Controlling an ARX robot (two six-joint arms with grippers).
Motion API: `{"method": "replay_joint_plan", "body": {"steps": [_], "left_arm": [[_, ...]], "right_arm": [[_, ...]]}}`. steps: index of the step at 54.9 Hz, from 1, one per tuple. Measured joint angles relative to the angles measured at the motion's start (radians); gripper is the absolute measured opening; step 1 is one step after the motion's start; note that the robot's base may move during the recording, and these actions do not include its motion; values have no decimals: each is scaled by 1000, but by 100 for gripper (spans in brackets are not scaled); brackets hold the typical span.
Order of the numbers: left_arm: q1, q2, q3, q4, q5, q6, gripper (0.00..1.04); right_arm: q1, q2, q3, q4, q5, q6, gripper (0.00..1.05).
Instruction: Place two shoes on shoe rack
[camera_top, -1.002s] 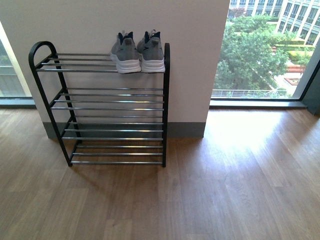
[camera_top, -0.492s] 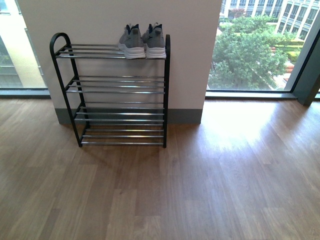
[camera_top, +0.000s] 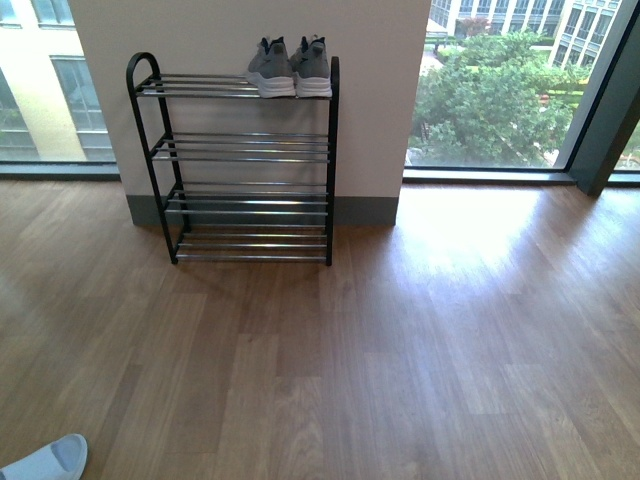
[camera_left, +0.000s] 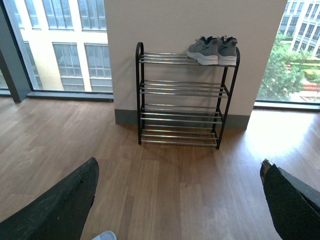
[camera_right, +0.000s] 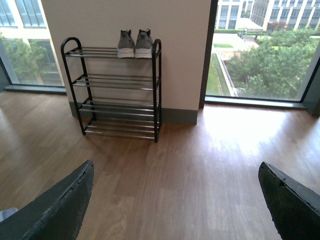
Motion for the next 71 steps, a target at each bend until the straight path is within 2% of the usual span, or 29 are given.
{"method": "replay_joint_plan", "body": {"steps": [71], "left_arm": [[0,0,0,0,0,0,95]], "right_arm": [[0,0,0,-2,0,2,95]]}}
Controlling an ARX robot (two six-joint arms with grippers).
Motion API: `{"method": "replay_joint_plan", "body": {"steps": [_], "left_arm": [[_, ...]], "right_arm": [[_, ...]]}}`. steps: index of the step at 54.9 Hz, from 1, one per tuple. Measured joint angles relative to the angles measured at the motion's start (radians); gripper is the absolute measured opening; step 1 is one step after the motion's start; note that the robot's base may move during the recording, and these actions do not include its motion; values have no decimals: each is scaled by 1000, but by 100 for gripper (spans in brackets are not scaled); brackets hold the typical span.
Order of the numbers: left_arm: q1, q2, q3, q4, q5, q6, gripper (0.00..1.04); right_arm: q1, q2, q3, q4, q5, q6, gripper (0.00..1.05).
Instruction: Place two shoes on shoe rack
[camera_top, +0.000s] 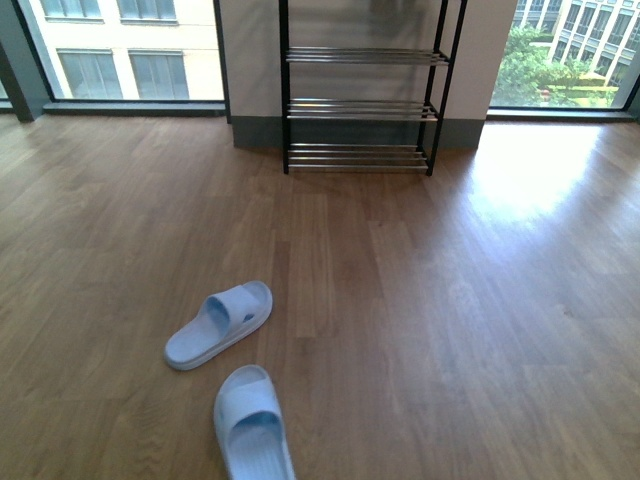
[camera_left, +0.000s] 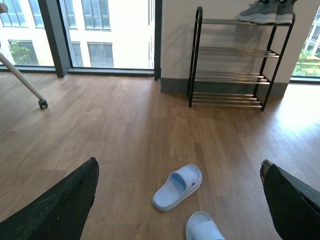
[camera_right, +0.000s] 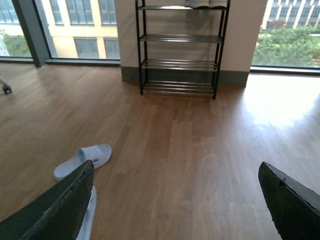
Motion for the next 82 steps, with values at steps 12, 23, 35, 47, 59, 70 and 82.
{"method": "replay_joint_plan", "body": {"steps": [12,23,35,47,59,70,82], "left_arm": [[0,0,0,0,-3,0,95],[0,0,0,0,-2,0,95],[0,0,0,0,-2,0,95],[0,0,0,0,-2,0,95],[0,0,0,0,-1,0,95],[0,0,0,0,0,0,95],[0,0,0,0,0,0,95]], "right_arm": [[0,0,0,0,-3,0,95],[0,0,0,0,-2,0,95],[0,0,0,0,0,0,95],[0,0,0,0,0,0,95],[0,0,0,0,0,0,95],[0,0,0,0,0,0,95],[0,-2,0,0,0,0,95]]}}
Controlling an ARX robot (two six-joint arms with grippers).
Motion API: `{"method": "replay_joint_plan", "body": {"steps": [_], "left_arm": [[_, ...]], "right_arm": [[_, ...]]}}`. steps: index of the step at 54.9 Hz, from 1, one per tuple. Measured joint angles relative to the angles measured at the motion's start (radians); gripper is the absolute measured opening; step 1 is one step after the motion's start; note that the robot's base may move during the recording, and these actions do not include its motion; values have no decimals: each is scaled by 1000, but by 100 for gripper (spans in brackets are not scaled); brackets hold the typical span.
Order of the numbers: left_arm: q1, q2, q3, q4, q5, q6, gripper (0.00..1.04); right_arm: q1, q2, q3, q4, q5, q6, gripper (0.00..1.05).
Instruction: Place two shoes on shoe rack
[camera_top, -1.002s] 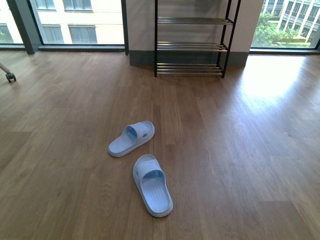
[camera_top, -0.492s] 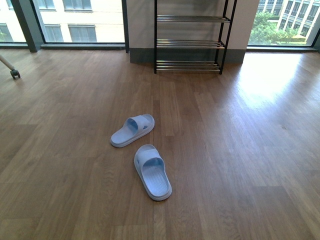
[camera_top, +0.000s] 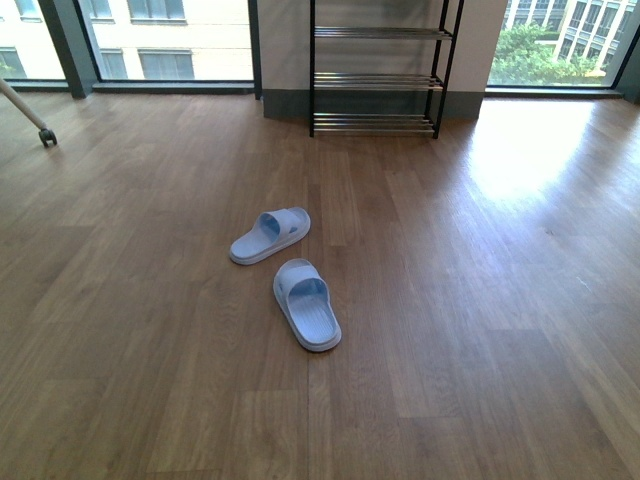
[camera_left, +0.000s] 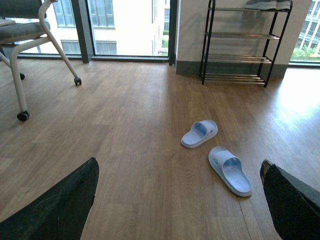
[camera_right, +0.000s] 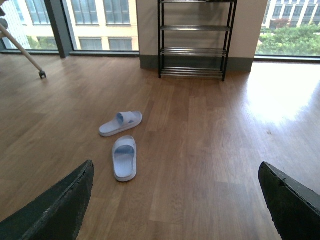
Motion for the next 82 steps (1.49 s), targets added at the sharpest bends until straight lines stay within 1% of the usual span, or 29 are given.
{"method": "replay_joint_plan", "body": {"steps": [82], "left_arm": [[0,0,0,0,0,0,95]], "right_arm": [[0,0,0,0,0,0,95]]}}
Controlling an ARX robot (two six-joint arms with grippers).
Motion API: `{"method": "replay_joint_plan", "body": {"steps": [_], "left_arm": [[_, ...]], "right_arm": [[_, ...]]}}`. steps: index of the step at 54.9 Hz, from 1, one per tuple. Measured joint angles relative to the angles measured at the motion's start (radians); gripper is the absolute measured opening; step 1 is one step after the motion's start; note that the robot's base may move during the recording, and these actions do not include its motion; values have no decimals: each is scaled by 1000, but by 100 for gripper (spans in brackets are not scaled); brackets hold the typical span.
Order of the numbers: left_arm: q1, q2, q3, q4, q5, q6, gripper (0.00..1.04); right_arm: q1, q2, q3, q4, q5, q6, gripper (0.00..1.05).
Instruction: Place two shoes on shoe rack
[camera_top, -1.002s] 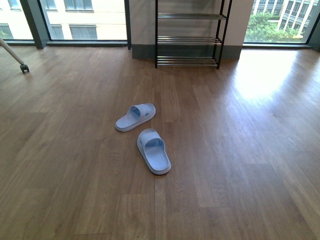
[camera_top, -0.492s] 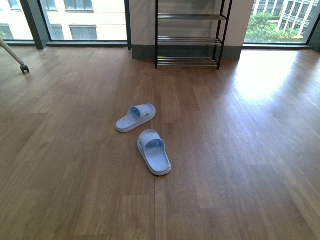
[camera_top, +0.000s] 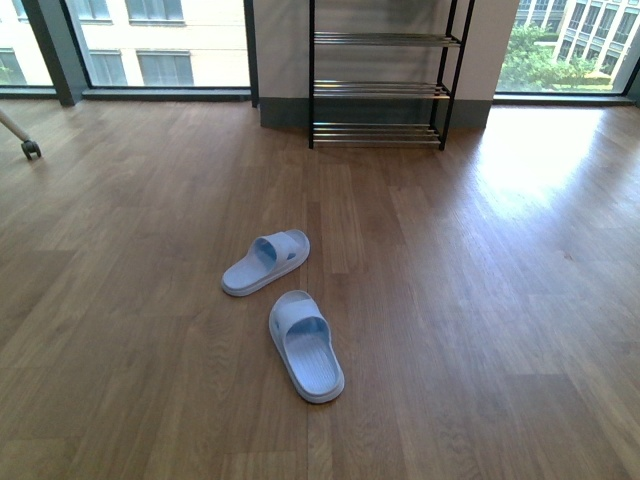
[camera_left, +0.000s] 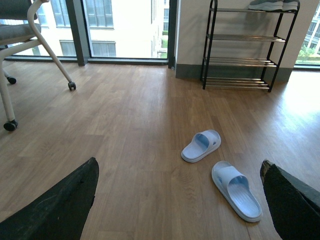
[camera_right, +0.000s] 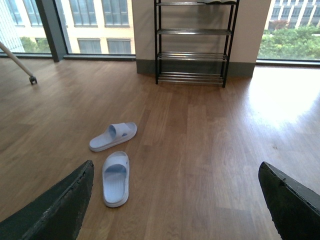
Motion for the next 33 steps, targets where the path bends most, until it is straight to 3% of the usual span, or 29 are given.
{"method": "replay_joint_plan", "body": {"steps": [33], "left_arm": [[0,0,0,0,0,0,95]], "right_arm": [[0,1,0,0,0,0,95]]}}
